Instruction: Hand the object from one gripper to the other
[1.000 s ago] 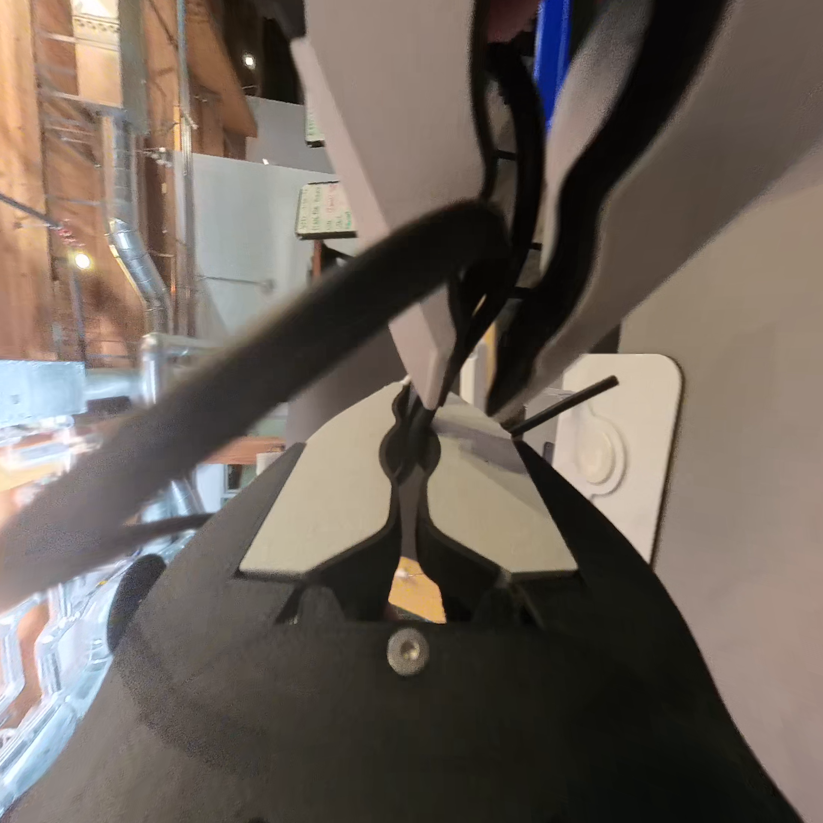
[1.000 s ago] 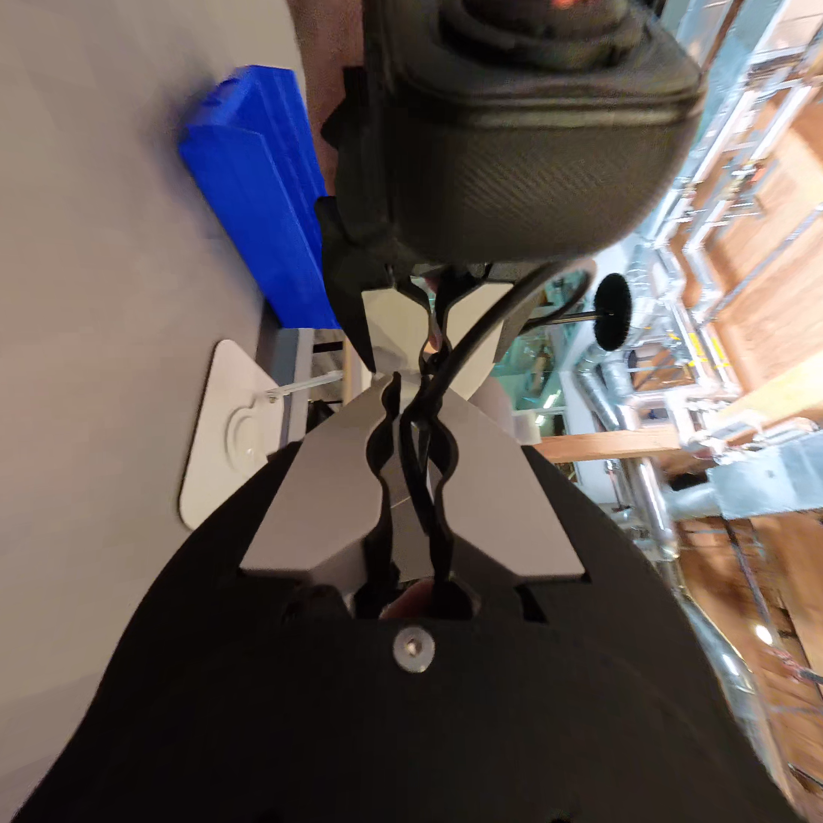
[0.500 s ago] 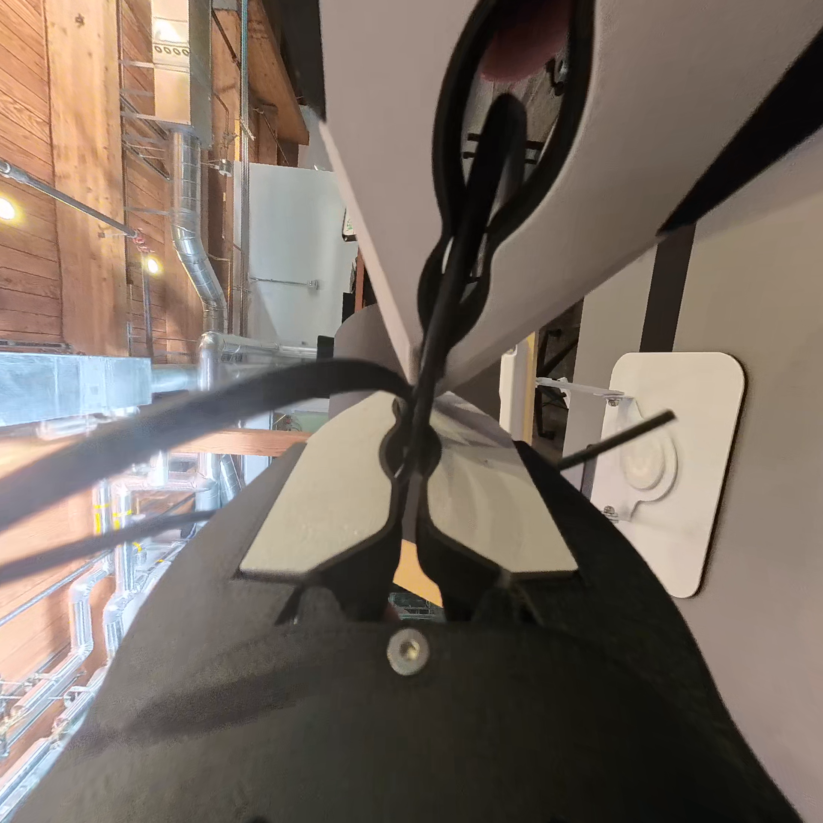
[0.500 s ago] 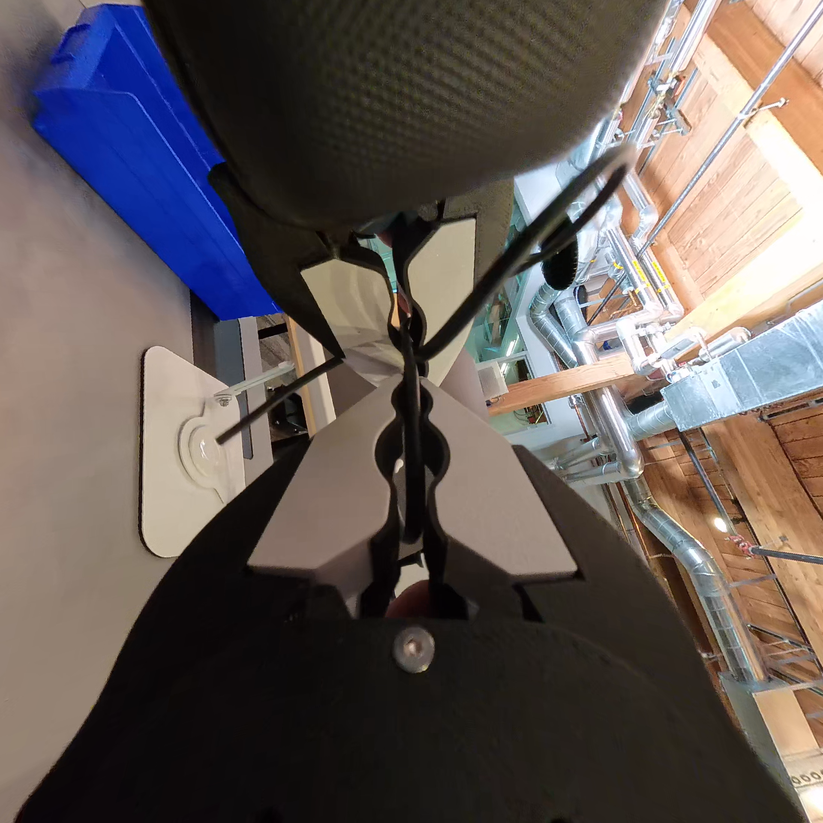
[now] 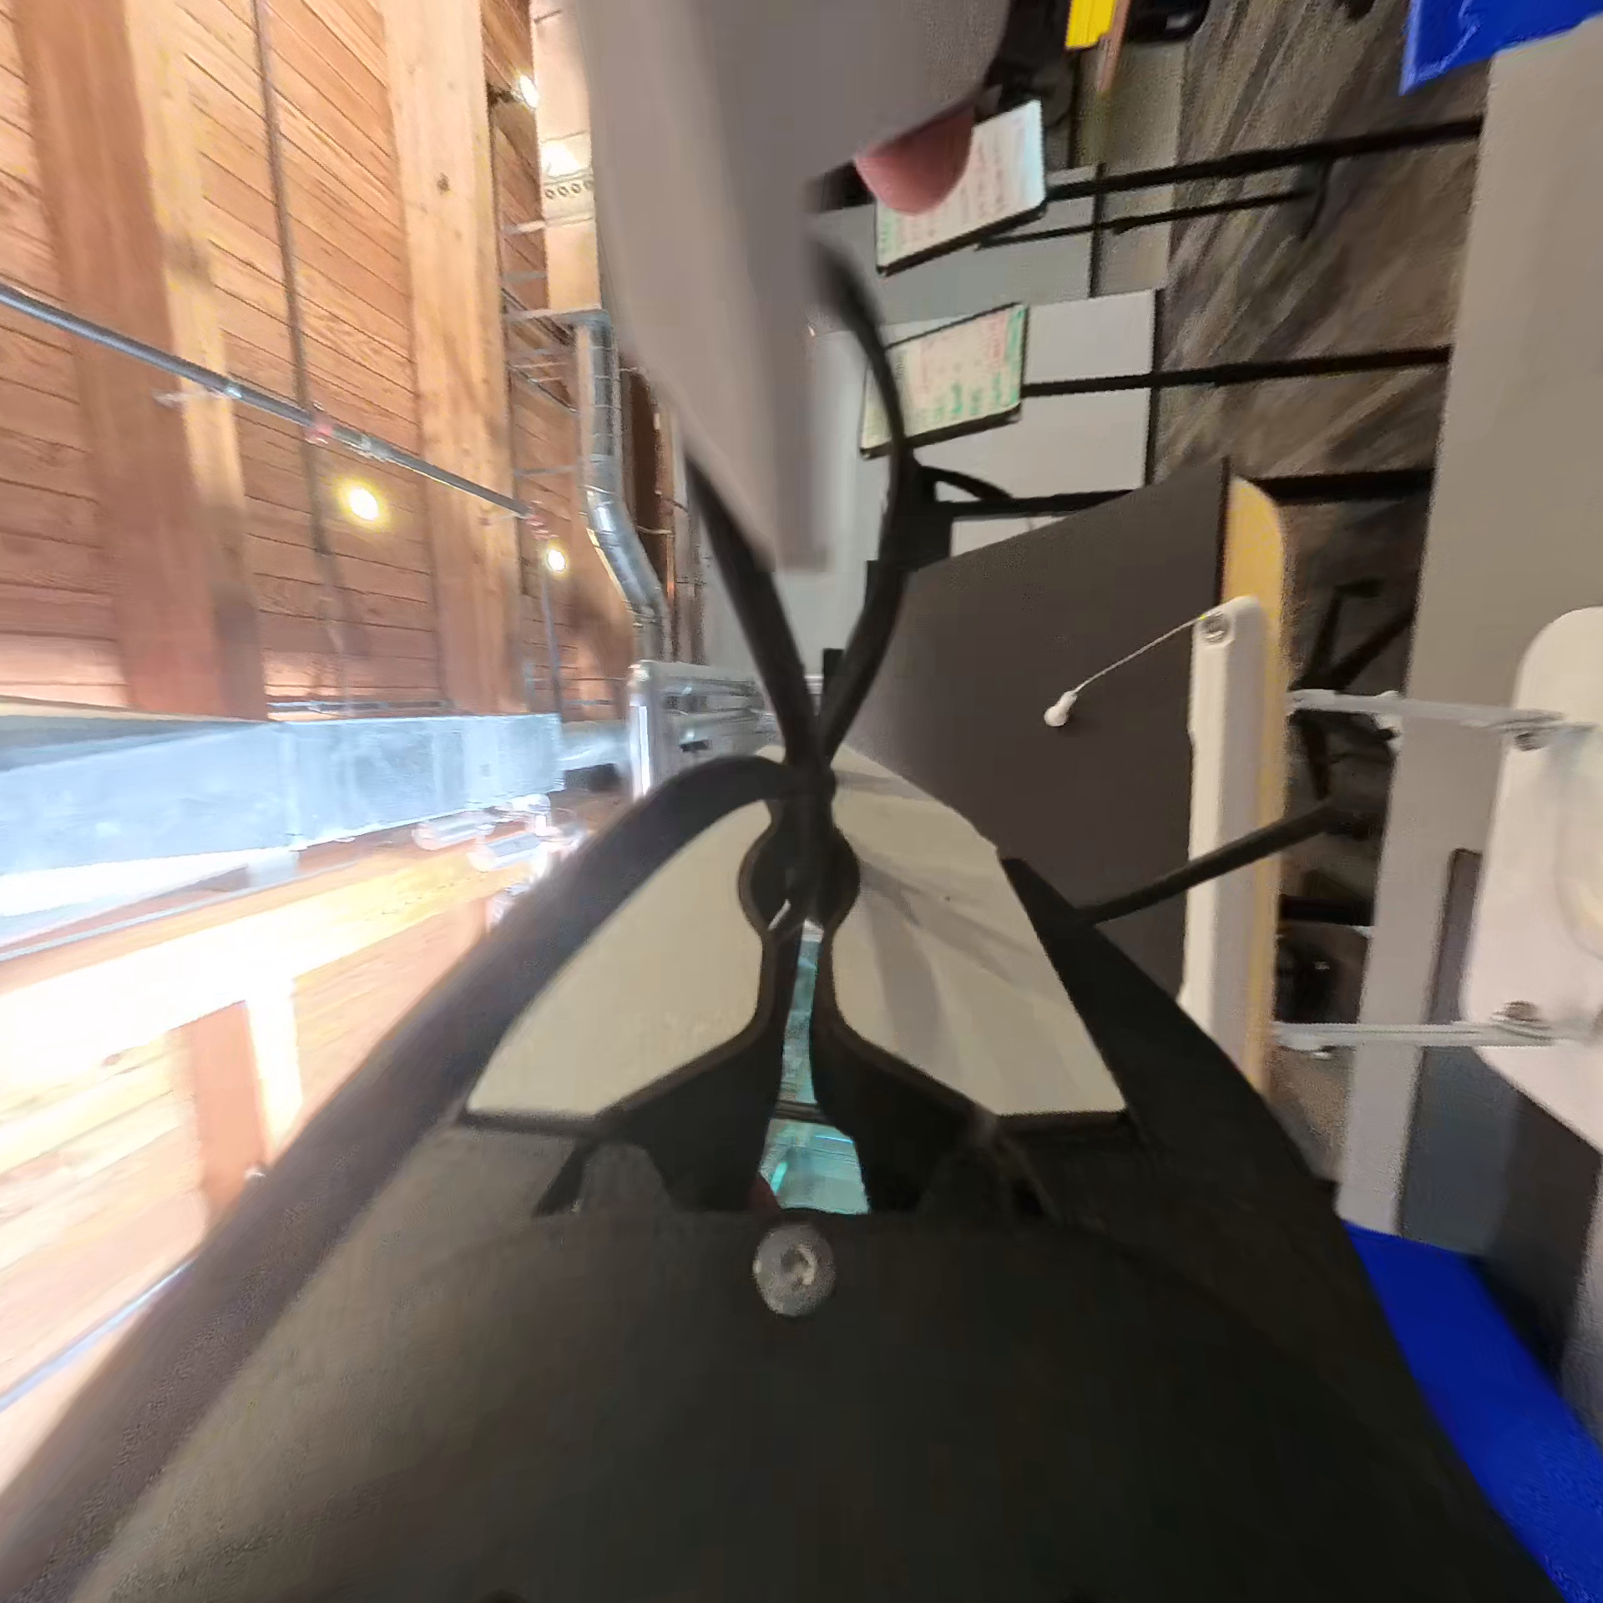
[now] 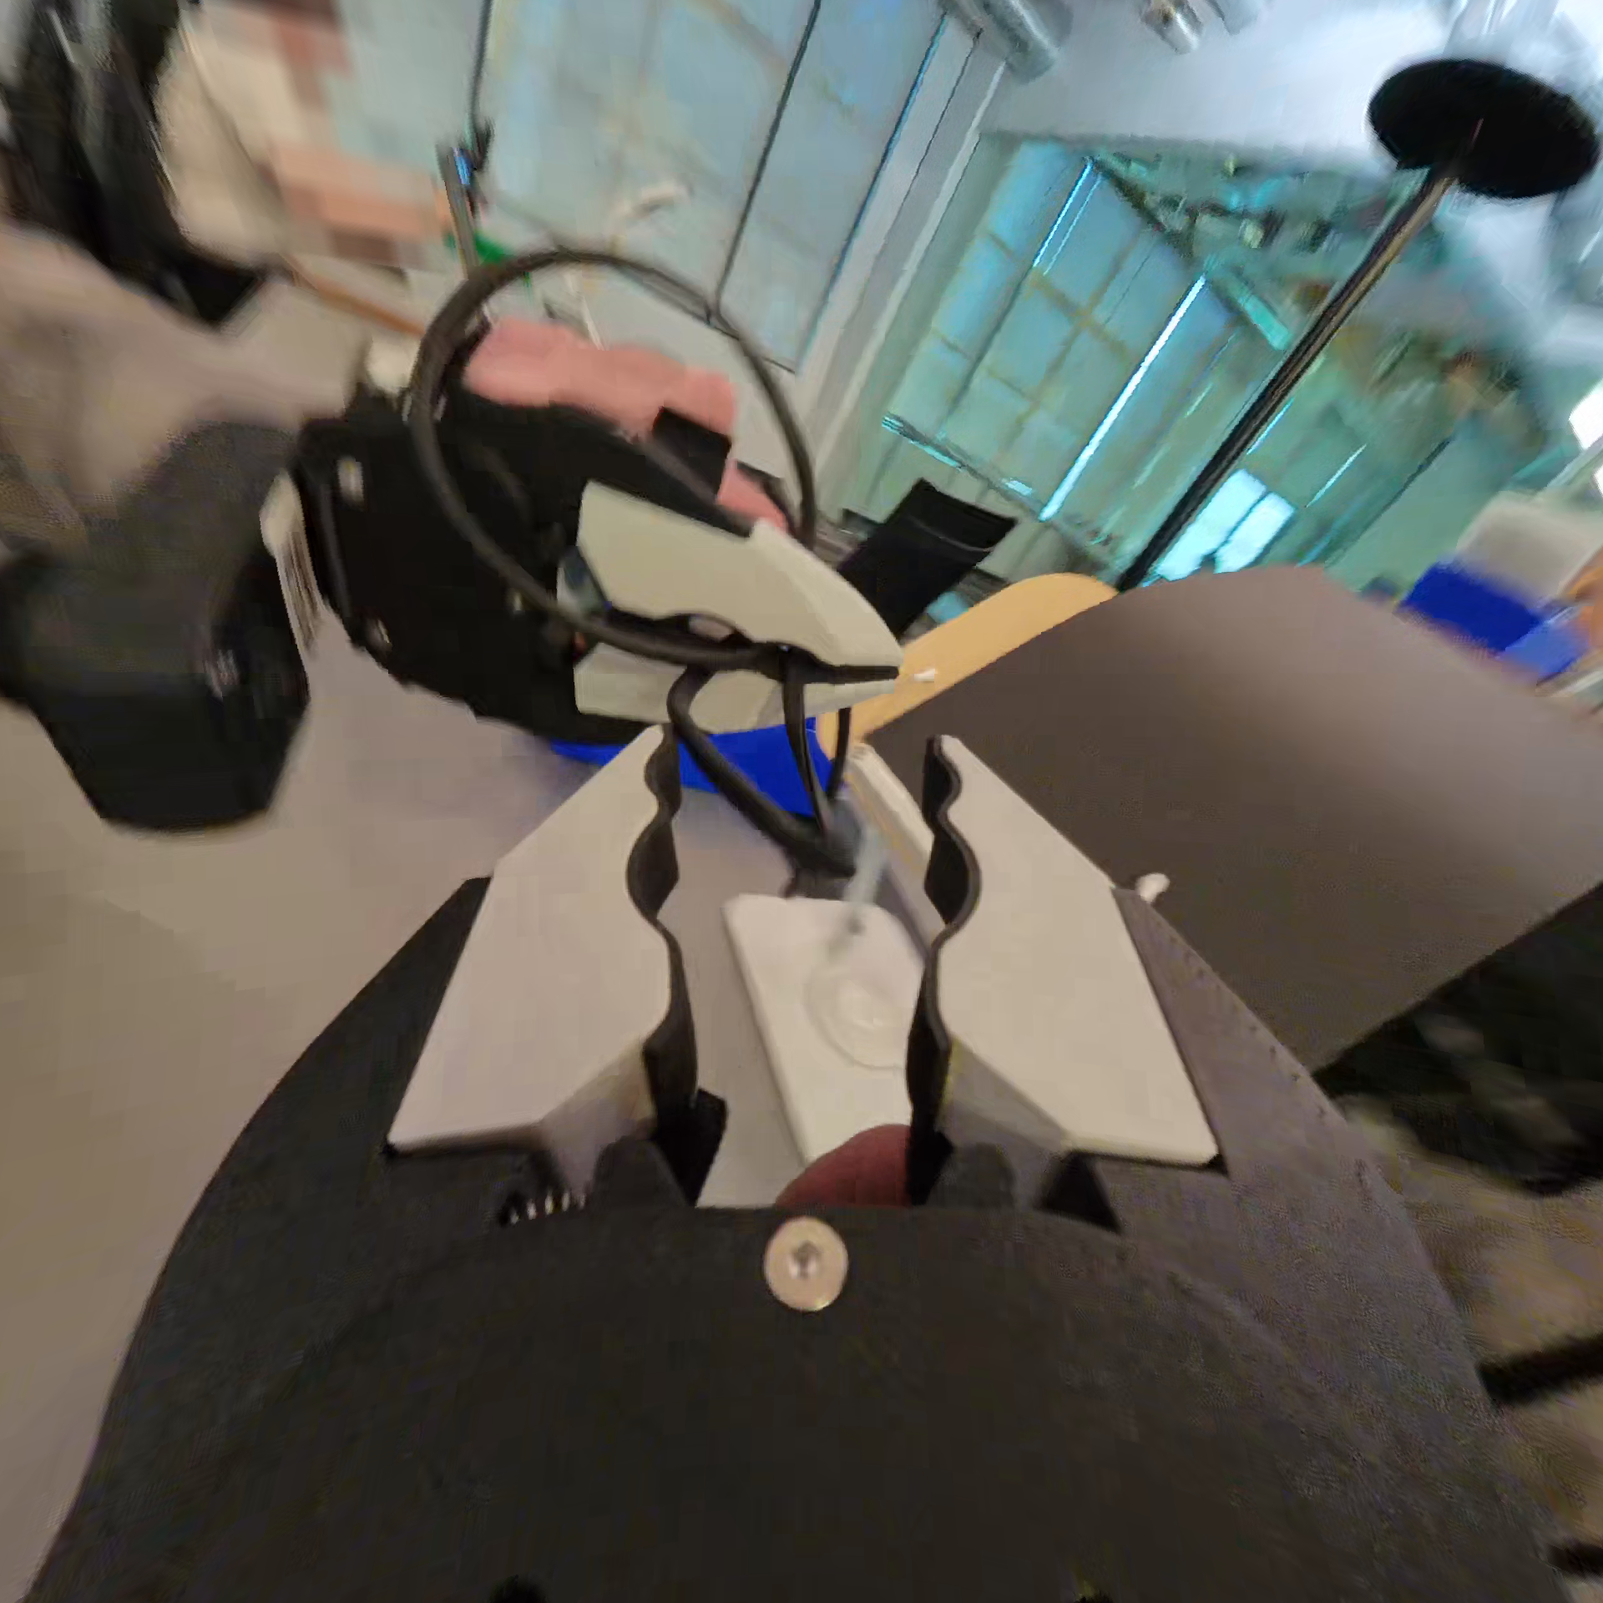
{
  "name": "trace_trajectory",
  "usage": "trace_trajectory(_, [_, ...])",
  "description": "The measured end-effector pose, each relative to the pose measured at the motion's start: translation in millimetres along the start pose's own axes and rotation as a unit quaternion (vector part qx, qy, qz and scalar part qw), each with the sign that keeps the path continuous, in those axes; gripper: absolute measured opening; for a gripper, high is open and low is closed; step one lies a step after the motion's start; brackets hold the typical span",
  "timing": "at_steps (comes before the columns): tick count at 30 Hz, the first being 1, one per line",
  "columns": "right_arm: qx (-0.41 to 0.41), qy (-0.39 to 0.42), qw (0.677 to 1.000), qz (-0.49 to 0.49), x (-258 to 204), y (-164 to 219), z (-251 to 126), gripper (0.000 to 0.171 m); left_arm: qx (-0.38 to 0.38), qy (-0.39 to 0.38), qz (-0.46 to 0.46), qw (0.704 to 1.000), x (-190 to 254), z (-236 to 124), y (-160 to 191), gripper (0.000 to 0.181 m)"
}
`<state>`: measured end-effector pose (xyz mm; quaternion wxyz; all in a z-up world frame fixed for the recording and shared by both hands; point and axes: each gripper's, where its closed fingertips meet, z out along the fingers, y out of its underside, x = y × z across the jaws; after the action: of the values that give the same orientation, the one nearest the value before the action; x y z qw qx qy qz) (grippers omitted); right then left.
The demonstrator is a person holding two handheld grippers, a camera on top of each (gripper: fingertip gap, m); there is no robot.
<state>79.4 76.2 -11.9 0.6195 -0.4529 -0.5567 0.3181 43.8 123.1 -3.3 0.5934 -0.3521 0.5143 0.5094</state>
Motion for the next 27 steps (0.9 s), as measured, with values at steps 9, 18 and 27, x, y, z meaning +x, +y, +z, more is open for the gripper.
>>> trace_trajectory(9, [-0.041, -0.038, 0.985, 0.162, -16, 18, 20, 0.060, 0.018, -0.018, 0.095, 0.995, 3, 6, -15, 0.000])
trace_trajectory(18, [-0.084, -0.033, 0.982, 0.167, -27, 44, 35, 0.023, 0.017, 0.003, 0.132, 0.991, 20, 10, -16, 0.000])
trace_trajectory(27, [-0.071, -0.006, 0.987, 0.142, -17, 47, 36, 0.003, 0.001, 0.018, 0.124, 0.992, 21, 13, -13, 0.007])
